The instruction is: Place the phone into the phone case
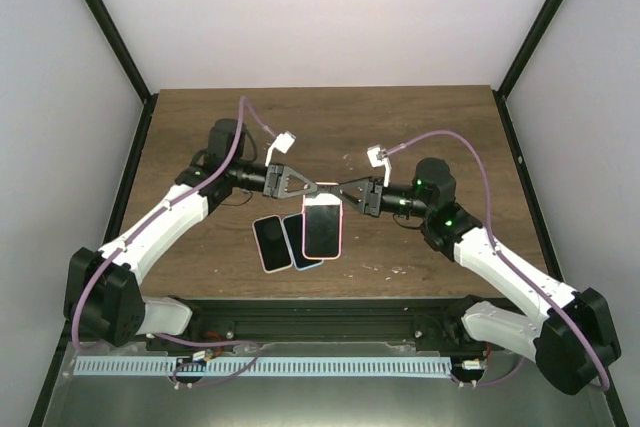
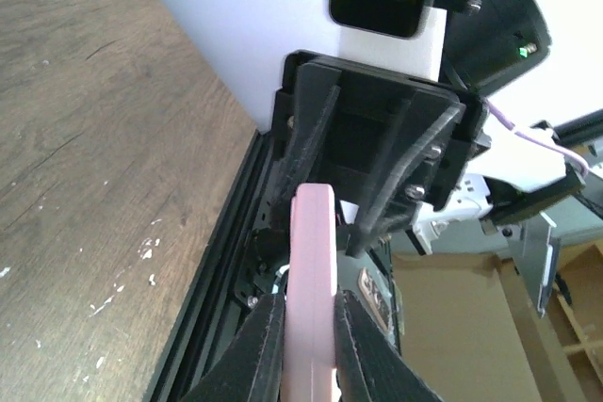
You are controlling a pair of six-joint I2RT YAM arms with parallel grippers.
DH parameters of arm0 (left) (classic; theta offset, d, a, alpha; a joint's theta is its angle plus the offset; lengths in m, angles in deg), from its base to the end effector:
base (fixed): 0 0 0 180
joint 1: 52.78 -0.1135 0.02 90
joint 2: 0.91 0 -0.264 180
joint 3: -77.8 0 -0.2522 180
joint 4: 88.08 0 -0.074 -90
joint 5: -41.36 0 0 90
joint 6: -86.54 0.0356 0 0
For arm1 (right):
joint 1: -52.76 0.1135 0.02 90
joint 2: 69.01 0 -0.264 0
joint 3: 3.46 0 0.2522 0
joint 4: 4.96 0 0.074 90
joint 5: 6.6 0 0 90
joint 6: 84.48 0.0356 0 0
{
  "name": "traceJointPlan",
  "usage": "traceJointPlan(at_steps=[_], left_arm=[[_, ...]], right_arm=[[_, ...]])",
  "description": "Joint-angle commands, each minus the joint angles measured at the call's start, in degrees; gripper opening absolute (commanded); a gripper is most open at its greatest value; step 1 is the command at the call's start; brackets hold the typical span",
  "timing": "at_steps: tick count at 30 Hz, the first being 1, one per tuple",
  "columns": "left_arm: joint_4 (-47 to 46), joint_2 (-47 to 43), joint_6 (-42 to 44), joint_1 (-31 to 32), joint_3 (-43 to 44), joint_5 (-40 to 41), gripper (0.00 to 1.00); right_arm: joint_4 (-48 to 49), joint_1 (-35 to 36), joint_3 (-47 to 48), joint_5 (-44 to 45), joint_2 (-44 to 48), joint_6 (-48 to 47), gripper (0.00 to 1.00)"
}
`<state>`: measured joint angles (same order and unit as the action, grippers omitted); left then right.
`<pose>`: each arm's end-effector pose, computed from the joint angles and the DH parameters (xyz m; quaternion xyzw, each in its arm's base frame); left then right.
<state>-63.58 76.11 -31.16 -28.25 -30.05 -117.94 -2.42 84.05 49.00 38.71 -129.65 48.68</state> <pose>0.2477 -0.1496 0.3069 0.2672 0.7178 -0.6235 0.1568 0.1913 0.1455 0.2979 -0.1830 0.7081 0.6000 0.3241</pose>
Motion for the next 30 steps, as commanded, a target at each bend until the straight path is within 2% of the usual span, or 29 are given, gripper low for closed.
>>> traceJointPlan(at_steps=[1, 5, 7, 14, 16, 19, 21, 25, 27, 30], left_arm=[[-1.6, 0.4, -6.0, 0.2, -1.1, 2.2, 0.0], [-9.8, -0.4, -12.7, 0.1, -2.7, 1.9, 0.0], [-12.1, -0.5, -14.5, 0.2, -2.7, 2.2, 0.0], [-15.5, -0.8, -16.4, 0.2, -2.4, 4.4, 0.0], [-16.1, -0.8, -16.7, 0.2, -2.4, 5.2, 0.0], [-16.6, -0.3, -17.2, 0.2, -2.1, 5.4, 0.0], [-16.9, -0.4, -17.6, 0.2, -2.2, 5.7, 0.0], [-15.3, -1.2, -17.6, 0.1, -2.2, 7.0, 0.16], [-13.8, -2.1, -17.2, 0.2, -2.4, 7.4, 0.33], [-11.1, -4.6, -16.0, 0.2, -3.3, 8.9, 0.51]], right_arm=[[2.3, 0.3, 1.2, -1.1, 2.6, -3.1, 0.39], [1.6, 0.5, -1.3, -4.6, 1.8, -1.2, 0.61], [1.1, 0.8, -2.5, -5.5, 1.7, -1.2, 0.66], [-1.3, 1.6, -4.0, -7.3, 0.7, -1.1, 0.69], [-0.9, 1.7, -4.1, -7.9, 0.6, -0.9, 0.59], [0.8, 1.7, -4.3, -8.5, 0.1, 0.3, 0.32], [2.5, 1.7, -4.4, -8.5, 0.0, 1.4, 0.19], [7.7, 1.7, -5.0, -7.7, 0.0, 4.6, 0.09], [8.2, 1.7, -4.7, -6.6, 0.5, 5.0, 0.07], [7.6, 1.6, -3.8, -4.0, 1.8, 4.8, 0.05]])
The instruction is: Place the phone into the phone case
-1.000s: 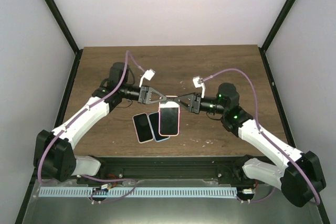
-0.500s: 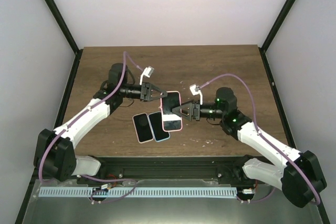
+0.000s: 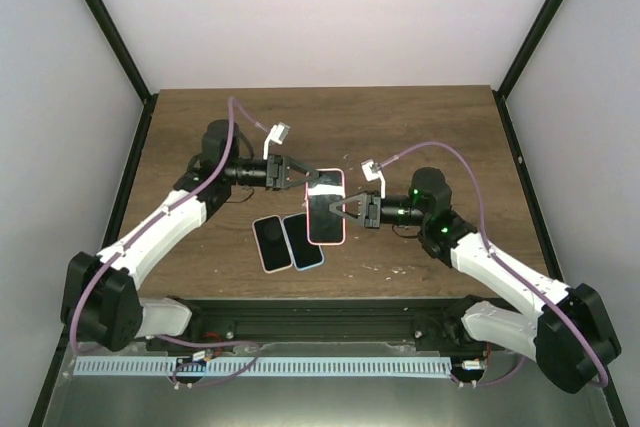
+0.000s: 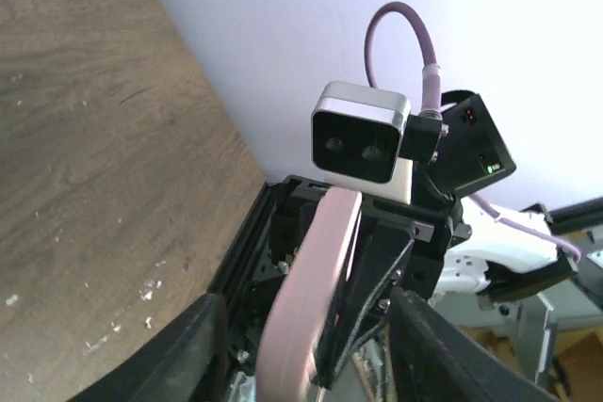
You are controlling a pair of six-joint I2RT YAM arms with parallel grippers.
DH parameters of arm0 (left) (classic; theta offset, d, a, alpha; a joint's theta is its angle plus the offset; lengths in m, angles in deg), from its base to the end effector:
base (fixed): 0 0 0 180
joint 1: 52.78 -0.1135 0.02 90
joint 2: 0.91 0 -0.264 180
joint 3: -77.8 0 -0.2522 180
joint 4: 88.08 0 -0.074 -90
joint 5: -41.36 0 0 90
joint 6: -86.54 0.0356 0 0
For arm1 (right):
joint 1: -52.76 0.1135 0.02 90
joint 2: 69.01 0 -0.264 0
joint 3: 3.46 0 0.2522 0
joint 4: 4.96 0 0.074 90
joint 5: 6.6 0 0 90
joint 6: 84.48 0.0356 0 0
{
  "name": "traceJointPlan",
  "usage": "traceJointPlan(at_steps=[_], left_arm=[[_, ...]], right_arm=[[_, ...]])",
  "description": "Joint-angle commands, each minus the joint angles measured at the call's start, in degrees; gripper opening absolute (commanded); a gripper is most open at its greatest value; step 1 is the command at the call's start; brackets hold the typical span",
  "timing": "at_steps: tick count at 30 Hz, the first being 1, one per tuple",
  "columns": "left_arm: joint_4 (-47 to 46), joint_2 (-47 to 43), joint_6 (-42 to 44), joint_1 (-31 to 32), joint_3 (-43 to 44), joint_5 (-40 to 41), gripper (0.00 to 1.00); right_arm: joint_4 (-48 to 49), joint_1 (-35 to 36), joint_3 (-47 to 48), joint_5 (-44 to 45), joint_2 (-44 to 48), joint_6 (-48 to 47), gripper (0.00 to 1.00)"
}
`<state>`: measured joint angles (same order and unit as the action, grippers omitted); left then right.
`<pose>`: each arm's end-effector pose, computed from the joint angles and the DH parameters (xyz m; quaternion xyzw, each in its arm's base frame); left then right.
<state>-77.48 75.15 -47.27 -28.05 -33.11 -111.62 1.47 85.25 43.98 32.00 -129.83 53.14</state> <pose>0.2526 -0.1513 0.3119 0.1903 0.7296 -0.6320 0.1790 0.1809 0.1482 0.2740 -0.1962 0.7066 0.6329 0.2483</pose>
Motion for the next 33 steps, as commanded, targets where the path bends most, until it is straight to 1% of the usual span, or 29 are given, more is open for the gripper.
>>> traceJointPlan(at_steps=[1, 3, 5, 11, 14, 17, 20, 25, 28, 33], left_arm=[[3.8, -4.3, 0.6, 0.0, -0.6, 2.7, 0.55], [5.0, -5.8, 1.2, 0.0, -1.5, 2.8, 0.61], [5.4, -7.3, 1.2, 0.0, -3.1, 2.8, 0.64], [3.4, -9.9, -0.1, 0.0, -8.7, 1.8, 0.66], [1.2, -10.3, -1.6, 0.0, -11.1, 1.0, 0.63], [1.1, -10.5, -1.4, 0.0, -12.3, 1.0, 0.59], [1.1, -10.0, -1.1, 0.0, -13.0, 1.1, 0.55], [0.8, -9.2, -0.5, 0.0, -13.1, 0.7, 0.51], [0.3, -8.5, -0.5, 0.0, -13.1, 0.4, 0.42], [1.8, -7.5, 0.8, 0.0, -12.3, 0.4, 0.15]], right_arm=[[3.4, 0.5, 1.6, 3.8, 2.4, 0.4, 0.05], [3.2, 0.5, 2.0, 5.7, 3.2, 0.7, 0.05], [4.0, 0.5, 2.4, 7.1, 3.6, 1.4, 0.05], [9.0, 0.5, 2.5, 10.5, 3.8, 4.7, 0.05], [11.0, 0.5, 2.7, 12.1, 3.2, 6.1, 0.05], [12.8, 0.5, 3.0, 12.6, 2.1, 7.0, 0.05], [14.1, 0.5, 3.2, 12.2, 0.6, 7.8, 0.05], [15.3, 0.5, 2.3, 12.4, -0.6, 8.6, 0.05], [15.2, 0.5, 2.4, 12.0, -1.3, 8.6, 0.05], [14.4, 0.5, 2.7, 11.5, -2.4, 7.9, 0.06]])
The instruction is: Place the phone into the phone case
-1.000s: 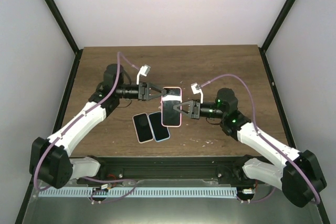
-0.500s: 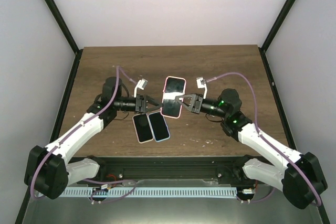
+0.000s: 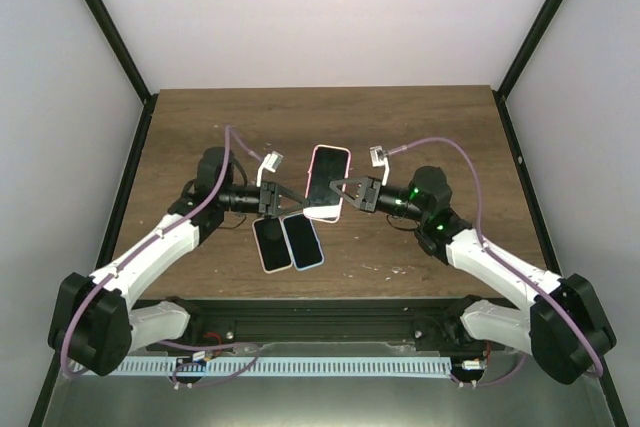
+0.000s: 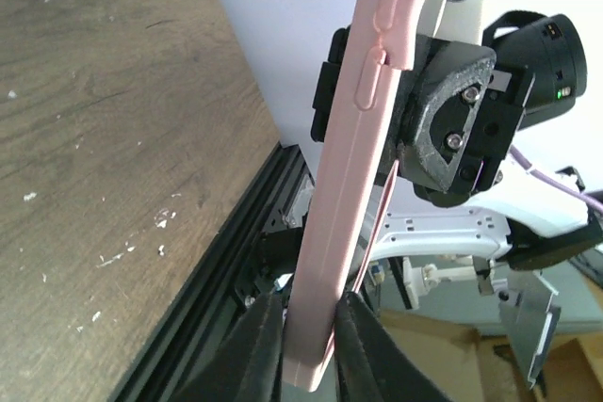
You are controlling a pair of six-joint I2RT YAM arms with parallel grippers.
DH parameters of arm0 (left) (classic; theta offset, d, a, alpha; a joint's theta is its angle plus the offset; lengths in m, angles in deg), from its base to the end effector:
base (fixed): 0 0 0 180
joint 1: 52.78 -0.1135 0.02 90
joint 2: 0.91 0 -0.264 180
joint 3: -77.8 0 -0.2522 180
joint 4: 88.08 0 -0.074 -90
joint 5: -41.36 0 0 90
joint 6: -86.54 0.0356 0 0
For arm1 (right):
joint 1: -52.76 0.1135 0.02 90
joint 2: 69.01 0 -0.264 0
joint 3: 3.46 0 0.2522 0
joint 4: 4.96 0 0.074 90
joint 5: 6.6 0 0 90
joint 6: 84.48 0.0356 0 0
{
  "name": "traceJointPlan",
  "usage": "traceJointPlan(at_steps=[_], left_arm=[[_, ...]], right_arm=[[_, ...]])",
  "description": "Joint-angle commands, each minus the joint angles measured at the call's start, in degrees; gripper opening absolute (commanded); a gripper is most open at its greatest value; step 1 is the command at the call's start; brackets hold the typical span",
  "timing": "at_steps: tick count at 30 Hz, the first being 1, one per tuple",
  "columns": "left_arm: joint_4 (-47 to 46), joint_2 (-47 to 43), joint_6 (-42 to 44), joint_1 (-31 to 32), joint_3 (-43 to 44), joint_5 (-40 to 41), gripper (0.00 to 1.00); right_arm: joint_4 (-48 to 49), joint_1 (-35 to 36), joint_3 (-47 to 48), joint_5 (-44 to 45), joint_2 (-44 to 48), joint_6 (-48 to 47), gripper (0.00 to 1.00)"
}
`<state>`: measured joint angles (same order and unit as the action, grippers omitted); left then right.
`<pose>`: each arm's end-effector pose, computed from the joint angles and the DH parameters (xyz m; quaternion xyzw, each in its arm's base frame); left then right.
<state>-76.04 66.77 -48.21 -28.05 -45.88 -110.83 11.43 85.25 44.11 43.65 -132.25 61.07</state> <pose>0.2140 -0.1333 0.2721 0.1548 0.7541 -0.6226 0.1403 0.1947 0.1510 0.2824 -0.1049 0.6958 0.6368 0.3152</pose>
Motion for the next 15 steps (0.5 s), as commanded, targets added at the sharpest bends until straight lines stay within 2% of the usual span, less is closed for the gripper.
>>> traceJointPlan(at_steps=[1, 4, 6, 10, 14, 15], left_arm=[[1.2, 0.6, 2.4, 0.0, 0.7, 0.2, 0.12], [6.3, -0.5, 5.8, 0.0, 2.3, 2.9, 0.09], [10.0, -1.4, 8.3, 0.0, 3.7, 4.7, 0.16], [17.6, -3.9, 12.9, 0.0, 6.1, 10.8, 0.48], [23.2, -7.1, 16.0, 0.0, 7.8, 17.8, 0.66], [24.9, -8.0, 17.0, 0.0, 8.2, 19.6, 0.78]], right_arm=[[3.7, 0.5, 2.6, -0.2, -0.1, -0.5, 0.06], [1.6, 0.4, 2.7, 0.0, -0.2, -1.9, 0.06], [-0.6, 0.5, 2.8, 0.1, 0.1, -3.3, 0.06], [-9.5, 0.4, 4.7, 0.5, 0.8, -9.4, 0.05], [-23.9, 0.0, 7.8, 3.8, 0.9, -17.8, 0.06], [-25.5, -0.4, 8.0, 3.6, 0.8, -19.2, 0.06]])
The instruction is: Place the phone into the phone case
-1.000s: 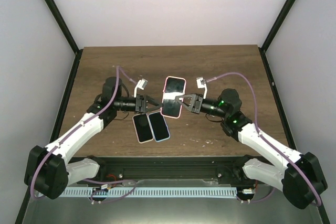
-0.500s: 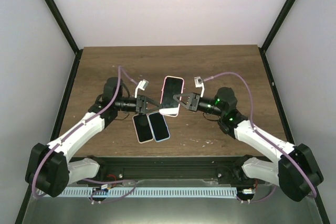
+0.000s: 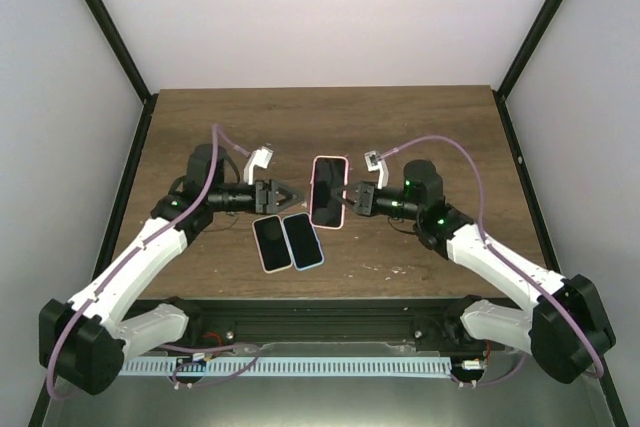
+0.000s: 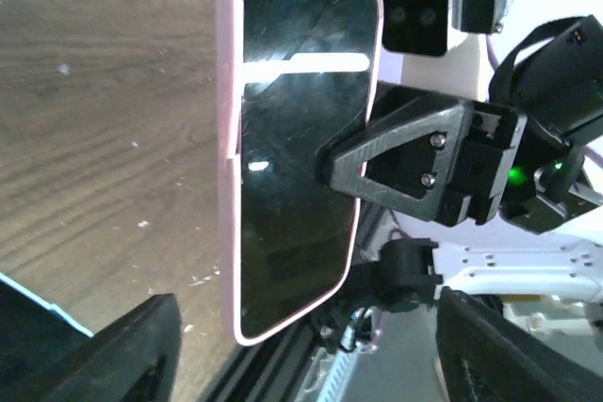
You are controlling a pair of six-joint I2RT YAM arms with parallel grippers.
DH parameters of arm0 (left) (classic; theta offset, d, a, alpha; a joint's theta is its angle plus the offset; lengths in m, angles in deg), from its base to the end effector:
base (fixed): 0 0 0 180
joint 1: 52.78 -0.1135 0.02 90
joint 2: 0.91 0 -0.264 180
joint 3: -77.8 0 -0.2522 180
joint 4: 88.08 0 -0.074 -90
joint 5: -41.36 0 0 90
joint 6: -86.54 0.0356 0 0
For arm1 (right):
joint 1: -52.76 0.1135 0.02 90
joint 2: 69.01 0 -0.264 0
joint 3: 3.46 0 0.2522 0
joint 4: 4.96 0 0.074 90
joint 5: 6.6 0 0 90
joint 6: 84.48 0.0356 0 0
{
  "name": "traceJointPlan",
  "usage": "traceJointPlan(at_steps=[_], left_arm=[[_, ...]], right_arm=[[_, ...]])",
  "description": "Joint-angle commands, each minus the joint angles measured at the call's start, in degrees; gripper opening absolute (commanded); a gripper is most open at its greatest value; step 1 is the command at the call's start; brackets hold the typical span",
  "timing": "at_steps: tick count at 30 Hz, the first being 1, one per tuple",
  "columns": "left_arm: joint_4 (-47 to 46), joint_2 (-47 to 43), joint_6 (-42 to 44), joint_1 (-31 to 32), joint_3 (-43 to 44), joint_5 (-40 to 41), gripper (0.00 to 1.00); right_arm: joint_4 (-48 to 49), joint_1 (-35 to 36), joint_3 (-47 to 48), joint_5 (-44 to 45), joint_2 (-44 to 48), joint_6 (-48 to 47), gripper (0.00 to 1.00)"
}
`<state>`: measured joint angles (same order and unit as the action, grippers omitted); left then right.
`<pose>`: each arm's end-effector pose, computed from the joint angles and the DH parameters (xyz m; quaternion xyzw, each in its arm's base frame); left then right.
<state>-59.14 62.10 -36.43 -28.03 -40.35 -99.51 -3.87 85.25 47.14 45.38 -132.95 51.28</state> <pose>0.2026 -0.1238 0.2953 0.1578 0.7958 -0.5435 0.2152 0.1984 0.1523 0.2708 -0.1180 0.7547 0.5712 0.3003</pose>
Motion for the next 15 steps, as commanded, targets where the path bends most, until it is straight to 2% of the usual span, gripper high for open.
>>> traceJointPlan(at_steps=[1, 3, 4, 10, 15], left_arm=[[9.5, -4.2, 6.1, -0.1, 3.2, 10.1, 0.86], [12.9, -5.8, 7.9, -0.1, 3.8, 13.8, 0.98], [14.5, -6.4, 8.8, -0.1, 4.3, 16.5, 1.0], [20.5, -10.3, 12.4, -0.1, 5.7, 25.0, 1.0], [21.5, -13.6, 12.3, -0.1, 4.7, 26.6, 1.0]], right_arm=[[-11.6, -0.8, 4.9, 1.5, 1.3, -10.7, 0.06], [-14.9, -1.8, 4.8, 1.3, -0.2, -13.1, 0.06], [-16.3, -2.2, 4.8, 1.1, -1.0, -14.2, 0.06], [-21.7, -3.9, 5.2, -3.3, -11.0, -17.7, 0.09], [-21.0, -4.2, 5.2, -2.8, -15.7, -18.2, 0.11]])
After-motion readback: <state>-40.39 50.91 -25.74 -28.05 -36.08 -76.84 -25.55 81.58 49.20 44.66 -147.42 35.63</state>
